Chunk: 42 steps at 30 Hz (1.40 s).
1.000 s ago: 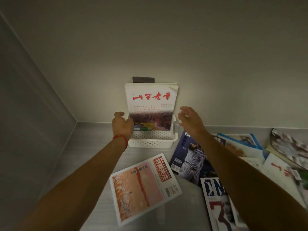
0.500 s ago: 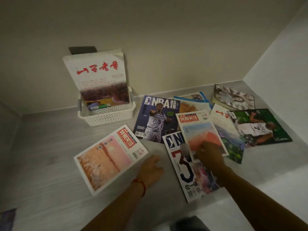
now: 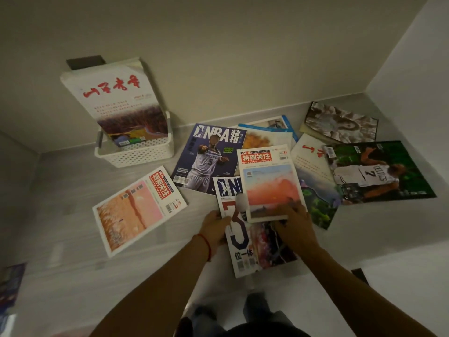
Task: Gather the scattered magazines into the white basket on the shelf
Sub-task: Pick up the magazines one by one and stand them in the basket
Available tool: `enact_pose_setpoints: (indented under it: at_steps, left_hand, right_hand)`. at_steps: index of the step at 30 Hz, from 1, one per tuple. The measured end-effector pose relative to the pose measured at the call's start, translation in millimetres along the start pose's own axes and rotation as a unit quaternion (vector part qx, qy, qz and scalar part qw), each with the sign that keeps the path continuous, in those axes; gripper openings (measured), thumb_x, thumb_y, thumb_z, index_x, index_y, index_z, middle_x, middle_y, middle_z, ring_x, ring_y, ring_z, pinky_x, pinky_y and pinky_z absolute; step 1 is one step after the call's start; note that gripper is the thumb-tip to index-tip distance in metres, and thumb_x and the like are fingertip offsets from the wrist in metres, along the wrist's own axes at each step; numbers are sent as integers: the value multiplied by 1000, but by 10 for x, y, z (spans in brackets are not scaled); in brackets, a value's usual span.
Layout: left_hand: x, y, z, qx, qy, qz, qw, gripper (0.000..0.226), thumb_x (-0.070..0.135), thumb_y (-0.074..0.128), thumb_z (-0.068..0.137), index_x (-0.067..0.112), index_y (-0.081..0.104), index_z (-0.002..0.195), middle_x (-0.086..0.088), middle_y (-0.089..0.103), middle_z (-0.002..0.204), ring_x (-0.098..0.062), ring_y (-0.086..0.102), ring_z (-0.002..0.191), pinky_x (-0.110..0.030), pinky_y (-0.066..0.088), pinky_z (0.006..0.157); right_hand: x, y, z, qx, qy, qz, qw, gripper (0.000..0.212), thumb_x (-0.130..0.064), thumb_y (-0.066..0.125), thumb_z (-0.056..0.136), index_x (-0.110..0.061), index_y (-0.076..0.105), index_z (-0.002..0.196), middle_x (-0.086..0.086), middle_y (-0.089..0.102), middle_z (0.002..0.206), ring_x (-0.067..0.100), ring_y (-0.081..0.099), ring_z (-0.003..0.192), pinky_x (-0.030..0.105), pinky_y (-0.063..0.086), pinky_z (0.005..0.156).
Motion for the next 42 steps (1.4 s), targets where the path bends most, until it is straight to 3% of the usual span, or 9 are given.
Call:
enact_pose_setpoints:
  at_steps: [3, 7, 11, 15, 20, 23, 28, 33, 42]
  left_hand:
    - [257, -55, -48, 41, 70, 98, 992, 20, 4, 50, 95, 12, 59, 112, -15, 69, 112, -31, 68, 99, -49, 60, 84]
    - [654, -348, -283, 147, 172, 186, 956, 25, 8, 46, 99, 14, 57, 120, -5, 65, 114, -25, 64, 107, -39, 55, 95]
    - [1071, -838, -651, 270, 238, 207, 910, 27, 15, 44, 103, 17, 56, 127, -7, 65, 121, -20, 59, 101, -31, 47, 87]
    - [1384, -1355, -933, 309, 252, 230, 888, 26, 25, 41, 104, 28, 54, 126, -4, 65, 117, -27, 64, 104, -48, 55, 94]
    - [1407, -1985, -1055, 270, 278, 122, 914, 22, 23, 44, 104, 26, 59, 120, -4, 69, 117, -29, 68, 103, -51, 60, 86]
    - [1349, -2312, -1027, 250, 275, 51, 927, 21, 20, 46, 103, 29, 62, 113, -3, 72, 109, -27, 72, 94, -47, 63, 78]
    - [1478, -2837, -921, 204, 289, -37, 935, 21, 15, 47, 102, 19, 65, 114, -9, 75, 101, -30, 74, 85, -38, 64, 67]
    - [1817, -3301, -701, 96, 308, -91, 942, 24, 7, 46, 101, 9, 69, 108, -14, 76, 91, -27, 73, 77, -31, 58, 60]
    - [2158, -3939, -200, 38, 329, -77, 940, 22, 17, 52, 101, 24, 70, 110, -11, 77, 104, -32, 76, 87, -39, 60, 68]
  right_hand:
    - [-33, -28, 29, -19, -27, 19, 999, 35, -37, 56, 93, -24, 56, 126, 6, 48, 141, 31, 45, 131, 48, 42, 107]
    - [-442, -109, 74, -19, -105, 88, 990, 6, -24, 59, 95, -18, 62, 94, -3, 60, 97, 21, 64, 93, 12, 45, 82]
    - [-972, -49, 175, -51, -156, 118, 979, 9, -23, 60, 95, -21, 66, 102, -8, 65, 101, 5, 58, 84, 17, 46, 78]
    - [-1557, 66, 244, -105, -168, 222, 955, 16, -22, 61, 93, -33, 59, 104, -18, 59, 98, -1, 57, 88, 11, 41, 68]
    - [-2229, 263, 295, -194, -125, 313, 921, 37, -32, 54, 97, -38, 41, 131, -19, 55, 114, 1, 51, 99, 31, 44, 89]
    - [-2529, 323, 407, -230, -79, 384, 891, 46, -20, 54, 98, -26, 36, 141, 4, 66, 121, 18, 68, 95, 30, 55, 78]
    - [-2987, 298, 651, -176, -77, 263, 945, 33, -27, 54, 97, -23, 50, 129, -2, 57, 114, 23, 62, 102, 45, 52, 95]
    - [-3462, 717, 409, -316, -20, 363, 876, 24, -39, 53, 97, -26, 60, 115, 2, 66, 119, 22, 62, 107, 39, 55, 85]
    - [-3960, 120, 727, -142, -64, 434, 887, 24, -24, 51, 101, -10, 60, 119, 20, 72, 105, 37, 71, 96, 55, 56, 90]
Point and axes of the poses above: each hand's wrist, its own z-axis towards the middle knuckle, its own y-axis out of the palm, x = y × z, the point moved 10 cm from there along z, towards the middle knuckle
